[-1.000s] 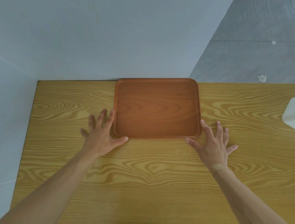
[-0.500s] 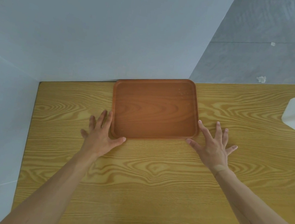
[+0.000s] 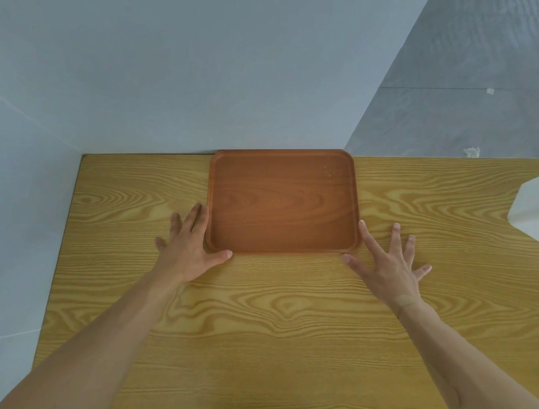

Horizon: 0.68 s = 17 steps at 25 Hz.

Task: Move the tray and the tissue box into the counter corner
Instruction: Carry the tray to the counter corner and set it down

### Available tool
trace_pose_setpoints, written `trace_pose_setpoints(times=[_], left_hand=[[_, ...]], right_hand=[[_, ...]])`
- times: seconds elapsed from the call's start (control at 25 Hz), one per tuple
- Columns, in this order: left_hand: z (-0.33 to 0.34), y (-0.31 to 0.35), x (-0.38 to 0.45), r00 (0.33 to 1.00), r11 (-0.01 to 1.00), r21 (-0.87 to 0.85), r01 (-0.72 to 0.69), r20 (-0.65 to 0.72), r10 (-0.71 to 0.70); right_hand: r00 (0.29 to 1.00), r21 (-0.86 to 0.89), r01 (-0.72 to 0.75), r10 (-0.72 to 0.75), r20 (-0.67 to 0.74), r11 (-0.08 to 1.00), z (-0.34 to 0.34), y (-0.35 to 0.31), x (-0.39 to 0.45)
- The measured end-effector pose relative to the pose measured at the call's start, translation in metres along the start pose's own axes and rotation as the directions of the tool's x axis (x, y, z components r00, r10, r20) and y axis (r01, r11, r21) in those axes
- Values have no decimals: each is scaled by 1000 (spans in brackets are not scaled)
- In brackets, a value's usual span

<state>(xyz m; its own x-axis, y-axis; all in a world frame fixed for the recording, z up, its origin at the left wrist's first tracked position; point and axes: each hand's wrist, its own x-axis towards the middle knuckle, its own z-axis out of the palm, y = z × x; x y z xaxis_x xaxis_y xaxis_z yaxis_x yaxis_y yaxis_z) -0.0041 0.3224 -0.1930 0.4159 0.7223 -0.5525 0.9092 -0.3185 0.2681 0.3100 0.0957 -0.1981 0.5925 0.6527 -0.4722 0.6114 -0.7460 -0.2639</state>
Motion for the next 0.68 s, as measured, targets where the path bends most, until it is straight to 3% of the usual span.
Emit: trace_pose_setpoints(times=[0.24, 0.4, 0.68], left_hand=[[-8, -1, -3, 999, 999, -37, -1, 38, 2], [-23, -2, -10, 999, 992, -128, 16, 37, -11], [-77, 30, -23, 945, 948, 75, -309, 131, 298]], right_hand=[[989, -69, 5, 5, 146, 998, -20, -5, -1], [997, -118, 35, -27, 67, 992, -33, -18, -16], [986, -305, 147, -164, -34, 941, -63, -47, -72]])
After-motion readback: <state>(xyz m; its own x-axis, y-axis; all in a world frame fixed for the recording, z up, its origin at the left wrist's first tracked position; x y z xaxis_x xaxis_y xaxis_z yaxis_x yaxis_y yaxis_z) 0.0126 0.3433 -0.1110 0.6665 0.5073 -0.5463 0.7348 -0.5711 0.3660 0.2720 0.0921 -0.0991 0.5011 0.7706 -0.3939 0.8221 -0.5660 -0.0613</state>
